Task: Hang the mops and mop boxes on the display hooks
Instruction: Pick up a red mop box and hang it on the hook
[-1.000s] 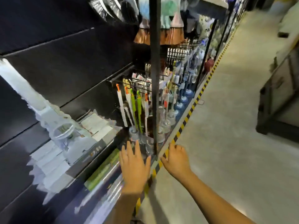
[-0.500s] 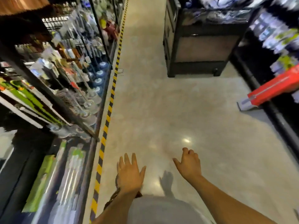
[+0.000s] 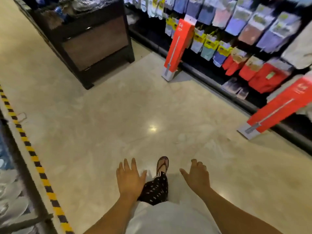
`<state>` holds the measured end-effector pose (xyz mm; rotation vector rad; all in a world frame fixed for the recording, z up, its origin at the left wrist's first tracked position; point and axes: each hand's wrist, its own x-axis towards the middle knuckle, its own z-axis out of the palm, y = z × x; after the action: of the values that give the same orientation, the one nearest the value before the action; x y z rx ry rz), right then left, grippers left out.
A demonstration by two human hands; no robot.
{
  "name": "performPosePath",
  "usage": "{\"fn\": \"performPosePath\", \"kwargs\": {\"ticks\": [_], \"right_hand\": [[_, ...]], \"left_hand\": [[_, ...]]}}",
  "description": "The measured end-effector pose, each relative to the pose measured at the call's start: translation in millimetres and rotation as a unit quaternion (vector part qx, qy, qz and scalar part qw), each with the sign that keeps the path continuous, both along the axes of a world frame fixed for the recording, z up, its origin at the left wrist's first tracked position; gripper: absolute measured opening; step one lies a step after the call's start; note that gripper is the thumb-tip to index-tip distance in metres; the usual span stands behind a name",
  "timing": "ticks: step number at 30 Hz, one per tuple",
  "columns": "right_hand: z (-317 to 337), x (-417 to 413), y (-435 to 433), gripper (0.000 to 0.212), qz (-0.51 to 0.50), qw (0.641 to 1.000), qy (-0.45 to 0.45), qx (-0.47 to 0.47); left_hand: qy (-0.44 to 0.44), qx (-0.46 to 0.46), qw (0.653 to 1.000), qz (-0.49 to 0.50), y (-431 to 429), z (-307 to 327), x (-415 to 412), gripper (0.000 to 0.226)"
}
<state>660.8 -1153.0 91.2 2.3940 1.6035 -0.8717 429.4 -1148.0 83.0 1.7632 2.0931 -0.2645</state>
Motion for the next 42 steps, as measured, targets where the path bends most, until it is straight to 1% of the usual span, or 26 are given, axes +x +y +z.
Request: {"fn": "performPosePath", "kwargs": {"ticks": [2,4,10,12,15,19,22,25,29,33,35,38,40,42], "right_hand": [[1,20,22,0.067,-0.052,0.999,0.015,0.0],[4,39,48,0.069,-0.081,0.997,0.018,-0.004],[13,84,136,0.072,-0.108,0.994,-0.029,0.022],[13,92,166,0.072,-0.115,0.992,-0.037,0.024],[12,97,203,0.073,-0.124,0.992,-0.012,0.022],[2,105,227,0.075,-0.095,0.995,-0.003,0.008],[-6,133,250,0.073,-0.129,0.992,-0.005,0.008],[-15,174,286,0.073,-0.153,0.988,-0.018,0.001],[-28,237,357,0.072,-0.135,0.99,-0.034,-0.018],[-18,299,443,0.073,-0.118,0.992,-0.037,-0.017],[-9,328,480,0.074,-0.12,0.992,-0.028,-0.013],[-4,367,531,0.072,-0.101,0.994,-0.048,-0.018],[-3,380,562,0.07,-0.098,0.994,-0.053,-0.022],[-3,379,592,0.07,-0.097,0.994,-0.036,-0.019]], "left_hand": [[-0.005,0.005,0.999,-0.039,43,1,19,0.076],[-0.01,0.012,0.998,-0.061,90,4,37,0.078],[-0.036,0.024,0.989,-0.142,214,14,100,0.082],[-0.036,0.024,0.985,-0.165,242,15,115,0.083],[-0.018,0.009,0.981,-0.191,275,11,129,0.083],[-0.005,-0.02,0.979,-0.202,302,3,144,0.083],[0.013,-0.034,0.975,-0.221,330,-4,163,0.083],[0.035,-0.04,0.973,-0.222,373,-12,189,0.083],[0.062,-0.042,0.971,-0.225,451,-21,241,0.086],[0.067,-0.024,0.974,-0.217,534,-15,295,0.087],[0.061,-0.009,0.978,-0.198,570,-8,317,0.086],[0.047,0.003,0.988,-0.148,617,-2,345,0.085],[0.037,0.001,0.992,-0.117,638,-1,353,0.085],[0.029,-0.004,0.994,-0.101,653,-2,356,0.086]]}}
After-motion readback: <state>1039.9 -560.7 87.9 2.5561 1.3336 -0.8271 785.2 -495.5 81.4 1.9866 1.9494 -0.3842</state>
